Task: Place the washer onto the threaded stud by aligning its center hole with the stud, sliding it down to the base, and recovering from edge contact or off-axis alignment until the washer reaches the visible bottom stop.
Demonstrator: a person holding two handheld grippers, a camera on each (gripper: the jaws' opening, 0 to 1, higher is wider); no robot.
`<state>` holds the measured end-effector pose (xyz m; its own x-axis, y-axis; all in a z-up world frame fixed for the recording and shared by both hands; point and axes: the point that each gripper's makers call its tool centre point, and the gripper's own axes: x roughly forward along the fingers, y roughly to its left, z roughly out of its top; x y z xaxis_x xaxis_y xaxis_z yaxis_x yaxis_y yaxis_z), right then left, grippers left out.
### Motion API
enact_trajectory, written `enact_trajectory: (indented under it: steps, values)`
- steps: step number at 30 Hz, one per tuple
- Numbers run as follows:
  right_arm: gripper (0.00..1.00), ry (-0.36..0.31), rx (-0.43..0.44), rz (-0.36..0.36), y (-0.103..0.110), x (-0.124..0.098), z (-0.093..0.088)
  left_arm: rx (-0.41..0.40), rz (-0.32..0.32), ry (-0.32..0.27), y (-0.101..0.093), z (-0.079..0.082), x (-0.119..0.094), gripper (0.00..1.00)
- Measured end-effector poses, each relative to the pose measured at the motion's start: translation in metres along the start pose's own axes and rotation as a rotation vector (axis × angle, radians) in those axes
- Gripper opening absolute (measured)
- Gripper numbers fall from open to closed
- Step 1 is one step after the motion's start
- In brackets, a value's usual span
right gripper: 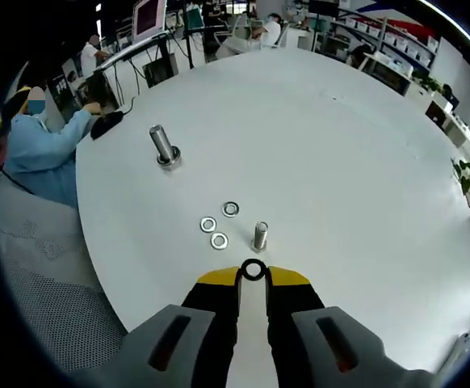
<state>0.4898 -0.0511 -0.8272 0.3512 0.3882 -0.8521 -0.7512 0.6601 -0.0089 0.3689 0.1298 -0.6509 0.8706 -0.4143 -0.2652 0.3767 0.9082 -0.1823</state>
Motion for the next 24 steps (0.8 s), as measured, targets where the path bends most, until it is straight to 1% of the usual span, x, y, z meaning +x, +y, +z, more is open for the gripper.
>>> enact_trajectory:
  steps: [4,15,24]
  values:
    - [0.14,-0.014,0.009,-0.004,-0.001,-0.003,0.004,0.002,-0.002,-0.001,-0.001,0.000,0.000,0.27]
    - [0.14,-0.035,-0.006,-0.019,-0.004,-0.009,0.017,0.001,0.002,-0.003,0.001,0.000,-0.001,0.27]
    - [0.14,-0.048,-0.022,-0.023,-0.005,-0.006,0.029,-0.002,0.002,-0.005,0.001,0.001,-0.001,0.27]
